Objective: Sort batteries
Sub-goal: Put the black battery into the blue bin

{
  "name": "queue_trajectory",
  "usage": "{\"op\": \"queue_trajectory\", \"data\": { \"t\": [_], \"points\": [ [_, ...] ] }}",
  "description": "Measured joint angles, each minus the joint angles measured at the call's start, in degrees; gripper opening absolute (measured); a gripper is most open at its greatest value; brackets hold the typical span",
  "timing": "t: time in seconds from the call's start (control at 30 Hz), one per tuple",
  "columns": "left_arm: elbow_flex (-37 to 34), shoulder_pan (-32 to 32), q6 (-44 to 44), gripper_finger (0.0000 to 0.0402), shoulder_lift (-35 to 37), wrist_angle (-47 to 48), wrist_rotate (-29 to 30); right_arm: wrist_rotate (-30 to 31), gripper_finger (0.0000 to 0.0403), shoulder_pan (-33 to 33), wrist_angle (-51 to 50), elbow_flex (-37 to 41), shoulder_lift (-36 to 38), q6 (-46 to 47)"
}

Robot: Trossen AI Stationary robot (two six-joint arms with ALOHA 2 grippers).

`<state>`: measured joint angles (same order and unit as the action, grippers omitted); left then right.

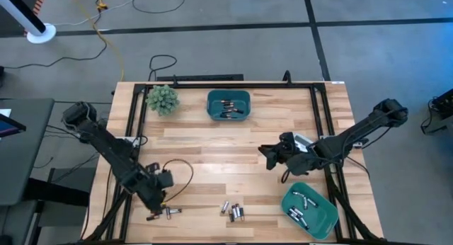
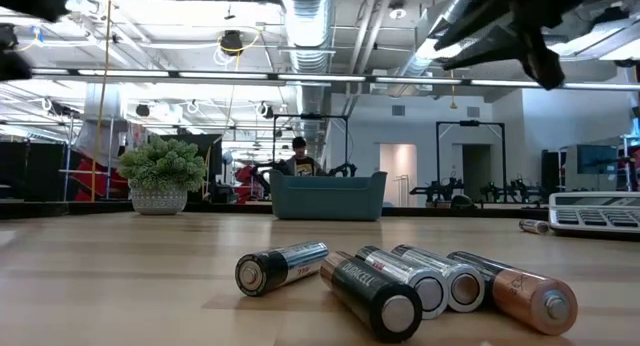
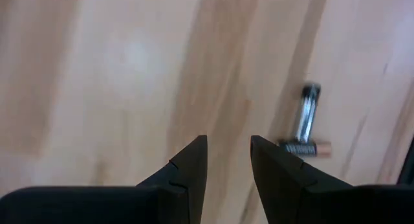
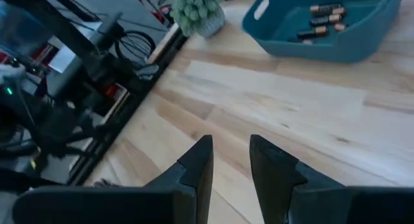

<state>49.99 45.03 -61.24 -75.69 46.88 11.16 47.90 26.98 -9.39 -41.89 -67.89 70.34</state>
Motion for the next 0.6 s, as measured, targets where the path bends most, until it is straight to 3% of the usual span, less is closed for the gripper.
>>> {"op": "queue_trajectory", "data": {
  "t": [0.37,0.6],
  "points": [
    [-2.7,13.6,-14.7,0.0112,-4.7,-8.2,-1.7,0.0,0.0118,-2.0,4.7,0.0,0.2,-0.4],
    [-2.7,16.7,-18.3,0.0112,-9.3,-13.8,-0.4,0.0,0.0118,-2.0,5.4,0.0,0.2,-0.3]
  ]
}}
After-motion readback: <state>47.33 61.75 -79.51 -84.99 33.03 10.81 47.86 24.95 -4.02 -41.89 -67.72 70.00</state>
